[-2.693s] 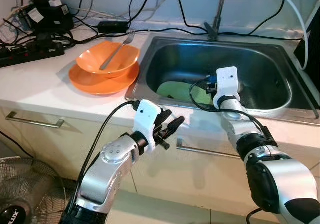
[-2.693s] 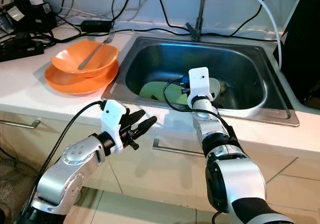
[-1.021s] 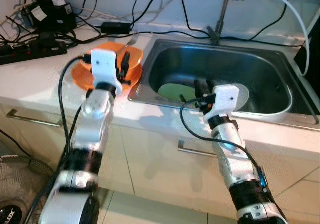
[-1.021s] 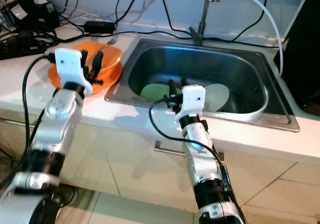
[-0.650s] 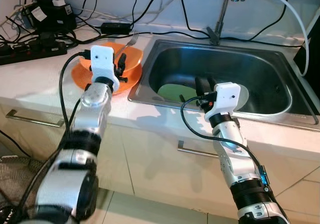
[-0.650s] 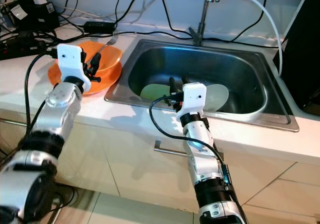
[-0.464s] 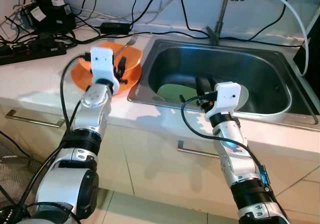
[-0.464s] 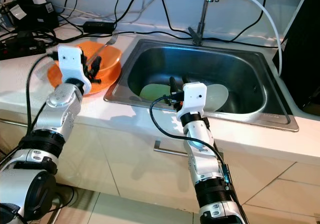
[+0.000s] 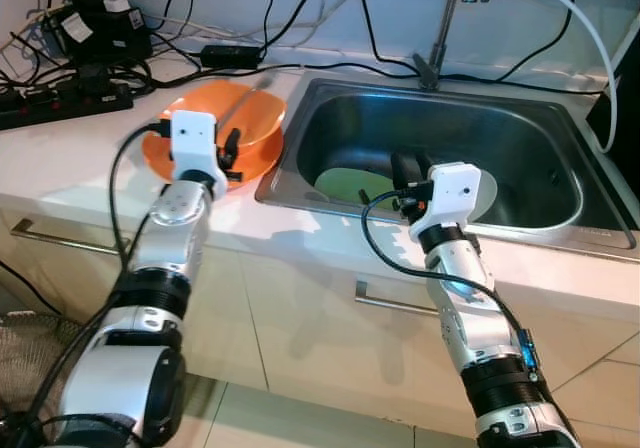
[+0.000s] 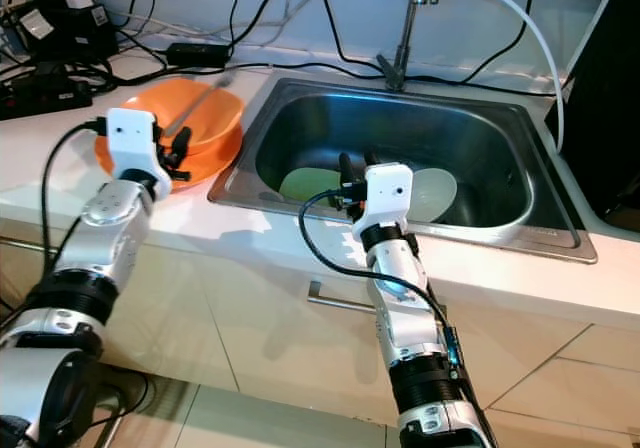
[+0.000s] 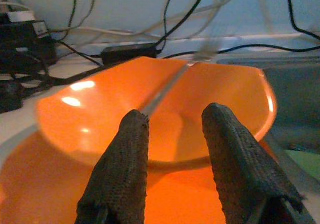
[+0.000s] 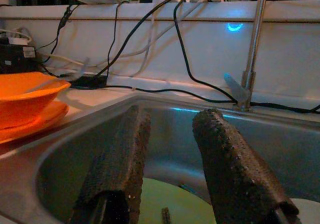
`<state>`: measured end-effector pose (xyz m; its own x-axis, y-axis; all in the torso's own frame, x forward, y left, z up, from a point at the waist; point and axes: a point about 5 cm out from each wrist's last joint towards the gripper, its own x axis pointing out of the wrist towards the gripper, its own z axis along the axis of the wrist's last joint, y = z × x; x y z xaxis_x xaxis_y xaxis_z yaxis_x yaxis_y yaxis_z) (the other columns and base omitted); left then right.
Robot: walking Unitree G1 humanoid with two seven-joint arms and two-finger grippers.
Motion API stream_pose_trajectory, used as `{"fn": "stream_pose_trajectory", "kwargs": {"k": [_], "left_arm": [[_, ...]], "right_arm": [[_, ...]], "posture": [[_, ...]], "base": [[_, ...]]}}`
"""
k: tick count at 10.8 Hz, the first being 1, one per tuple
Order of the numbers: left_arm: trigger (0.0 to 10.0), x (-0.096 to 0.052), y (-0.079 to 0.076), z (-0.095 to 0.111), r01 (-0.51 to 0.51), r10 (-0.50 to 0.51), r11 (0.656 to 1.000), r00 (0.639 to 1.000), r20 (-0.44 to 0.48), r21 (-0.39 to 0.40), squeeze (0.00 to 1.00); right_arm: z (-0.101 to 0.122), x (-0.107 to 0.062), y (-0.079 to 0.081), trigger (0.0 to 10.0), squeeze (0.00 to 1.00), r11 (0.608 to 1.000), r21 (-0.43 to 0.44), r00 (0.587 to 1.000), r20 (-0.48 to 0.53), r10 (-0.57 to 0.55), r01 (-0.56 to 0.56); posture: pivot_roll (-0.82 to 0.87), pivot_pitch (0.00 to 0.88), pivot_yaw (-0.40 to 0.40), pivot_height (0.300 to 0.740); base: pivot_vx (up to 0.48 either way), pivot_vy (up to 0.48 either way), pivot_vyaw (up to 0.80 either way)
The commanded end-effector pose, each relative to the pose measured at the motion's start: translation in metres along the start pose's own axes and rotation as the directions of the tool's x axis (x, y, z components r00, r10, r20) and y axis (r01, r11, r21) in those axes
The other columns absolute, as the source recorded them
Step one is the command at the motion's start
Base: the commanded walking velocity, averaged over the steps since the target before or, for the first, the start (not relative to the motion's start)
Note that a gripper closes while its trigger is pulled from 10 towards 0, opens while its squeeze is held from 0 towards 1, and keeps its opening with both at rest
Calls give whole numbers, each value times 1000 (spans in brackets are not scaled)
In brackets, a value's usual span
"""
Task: Kitchen organization
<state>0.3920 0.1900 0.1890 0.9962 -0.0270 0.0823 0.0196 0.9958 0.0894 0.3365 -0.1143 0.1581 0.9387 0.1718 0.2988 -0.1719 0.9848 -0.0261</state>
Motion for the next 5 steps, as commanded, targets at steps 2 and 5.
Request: {"fn": "stream_pose_trajectory", "kwargs": {"k": [2,5], "left_arm": [[10000,-7,10,-10,-33,34,999,999,-39,17,0],[10000,-13,36,-1,-99,100,993,995,-17,65,0]], "right_arm": [[5,4,-1,10000,0,1000,1,1000,10,-6,6],[6,6,-5,10000,0,1000,4,1000,14,-21,21]], "posture": [[150,27,-8,740],[160,27,-12,740]], "base": [[0,0,0],[0,0,0]]}}
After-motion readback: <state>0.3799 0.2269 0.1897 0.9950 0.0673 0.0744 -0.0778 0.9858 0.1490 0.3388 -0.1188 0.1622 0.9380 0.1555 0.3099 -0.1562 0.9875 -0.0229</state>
